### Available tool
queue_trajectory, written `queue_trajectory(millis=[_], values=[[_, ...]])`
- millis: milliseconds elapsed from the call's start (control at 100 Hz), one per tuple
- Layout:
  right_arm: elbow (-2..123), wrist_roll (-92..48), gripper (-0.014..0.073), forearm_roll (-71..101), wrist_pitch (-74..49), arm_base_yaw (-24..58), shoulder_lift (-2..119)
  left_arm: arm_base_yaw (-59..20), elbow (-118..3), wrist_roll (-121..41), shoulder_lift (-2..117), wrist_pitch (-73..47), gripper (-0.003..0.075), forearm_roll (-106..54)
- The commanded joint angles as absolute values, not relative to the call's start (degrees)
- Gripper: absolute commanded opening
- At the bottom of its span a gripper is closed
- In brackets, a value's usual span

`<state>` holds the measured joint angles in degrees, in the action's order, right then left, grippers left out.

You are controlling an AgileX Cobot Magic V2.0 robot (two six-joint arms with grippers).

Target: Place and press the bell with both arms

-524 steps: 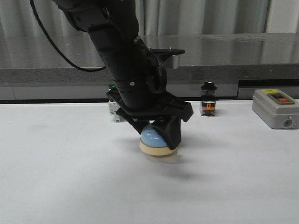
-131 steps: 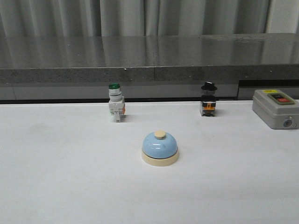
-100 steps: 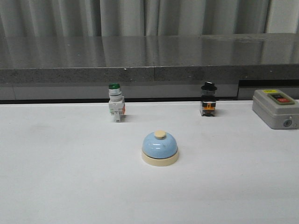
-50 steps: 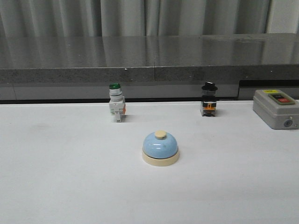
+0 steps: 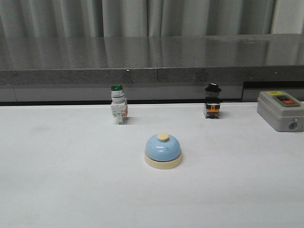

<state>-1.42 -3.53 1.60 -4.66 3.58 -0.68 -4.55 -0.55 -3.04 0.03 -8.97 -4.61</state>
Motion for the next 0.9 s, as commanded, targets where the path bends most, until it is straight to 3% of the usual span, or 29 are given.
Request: queue_trajectory(millis=[0, 890], values=[[-0.66, -3.69, -0.006, 1.33, 0.31, 3.39, -1.69, -4.38, -0.3, -0.71, -1.91, -3.6, -0.002, -4.31], [-0.66, -3.69, -0.006, 1.33, 0.0, 3.39, -1.64, -4.38, 2.42, 2.54, -1.98, 0.0, -0.002, -4.47]])
